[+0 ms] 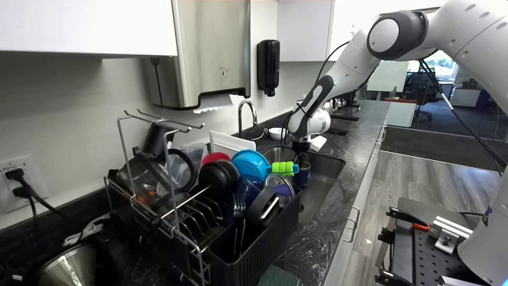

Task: Pick up the dark blue cup from the edge of the countertop and put it in the sink.

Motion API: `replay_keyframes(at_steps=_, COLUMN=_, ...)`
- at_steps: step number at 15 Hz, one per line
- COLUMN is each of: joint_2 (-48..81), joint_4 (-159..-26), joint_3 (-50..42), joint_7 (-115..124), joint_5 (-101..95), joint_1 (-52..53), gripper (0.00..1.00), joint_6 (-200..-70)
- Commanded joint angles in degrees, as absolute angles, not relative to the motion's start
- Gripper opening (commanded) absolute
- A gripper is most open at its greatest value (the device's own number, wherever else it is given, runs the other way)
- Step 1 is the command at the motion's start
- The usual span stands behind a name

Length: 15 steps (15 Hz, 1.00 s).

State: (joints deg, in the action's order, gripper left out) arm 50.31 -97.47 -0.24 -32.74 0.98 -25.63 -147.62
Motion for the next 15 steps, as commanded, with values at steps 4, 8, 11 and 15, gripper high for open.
replay_keyframes(at_steps=4, joint_2=50.9, joint_4=-97.0, joint_3=-0.5, joint_7=-31.9, joint_5=-0.9, joint_1=-24.6, gripper=0.02, joint_6=-150.7)
replay_keyframes(at_steps=8, joint_2=51.1, joint_4=-96.8, joint_3=-0.5, joint_7=-32.0, joint_5=-1.4, joint_1=-24.2, gripper=0.02, joint_6=-151.0)
replay_keyframes(at_steps=11, joint_2=51.5, joint_4=-96.6, joint_3=-0.5, joint_7=-32.2, joint_5=-1.9, joint_1=-24.2, gripper=0.02, joint_6=-150.7)
replay_keyframes(at_steps=15, joint_2=52.5, joint_4=-96.2, joint_3=-0.3, joint_7=-32.5, joint_5=-2.3, joint_1=-24.3, gripper=0.02, joint_6=-150.4)
